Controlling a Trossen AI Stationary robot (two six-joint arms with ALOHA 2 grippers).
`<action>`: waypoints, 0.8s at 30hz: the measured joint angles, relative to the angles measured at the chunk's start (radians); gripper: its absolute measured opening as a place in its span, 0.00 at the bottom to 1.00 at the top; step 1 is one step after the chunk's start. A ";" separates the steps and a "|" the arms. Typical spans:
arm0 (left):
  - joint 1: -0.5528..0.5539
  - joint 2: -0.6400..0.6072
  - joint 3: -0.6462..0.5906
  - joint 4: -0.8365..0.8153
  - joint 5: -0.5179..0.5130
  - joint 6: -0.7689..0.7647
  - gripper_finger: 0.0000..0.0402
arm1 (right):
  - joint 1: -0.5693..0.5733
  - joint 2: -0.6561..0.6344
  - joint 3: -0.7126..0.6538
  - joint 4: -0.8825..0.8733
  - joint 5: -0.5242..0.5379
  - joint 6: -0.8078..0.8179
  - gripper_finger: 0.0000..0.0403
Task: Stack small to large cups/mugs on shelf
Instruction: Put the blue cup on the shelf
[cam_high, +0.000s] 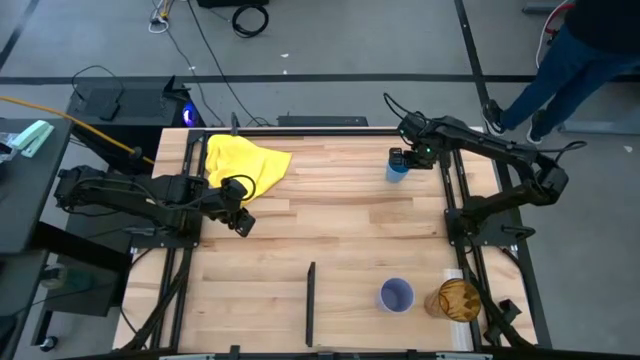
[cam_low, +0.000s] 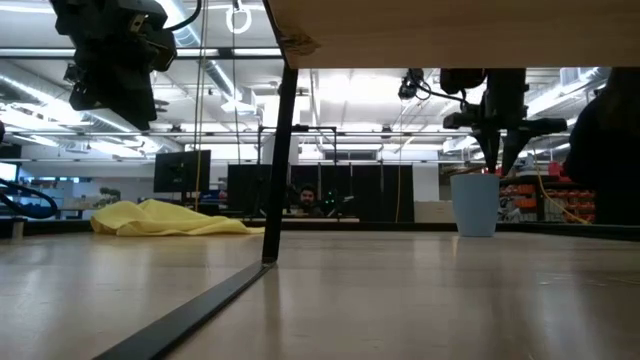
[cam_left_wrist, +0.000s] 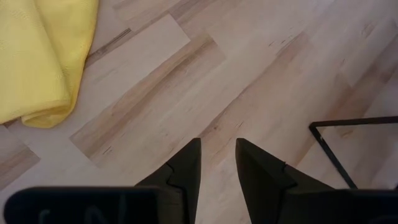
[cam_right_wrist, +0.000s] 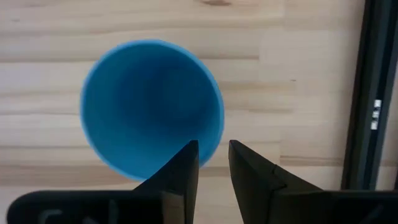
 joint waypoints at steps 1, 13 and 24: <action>0.000 0.000 0.000 0.000 0.000 0.010 0.27 | 0.000 0.000 0.000 0.005 -0.001 0.012 0.24; 0.000 0.000 0.000 0.000 0.000 0.015 0.27 | -0.005 0.000 -0.037 0.041 0.007 0.080 0.24; 0.000 0.000 0.000 0.000 0.000 0.015 0.27 | -0.005 0.000 -0.072 0.084 0.016 0.073 0.21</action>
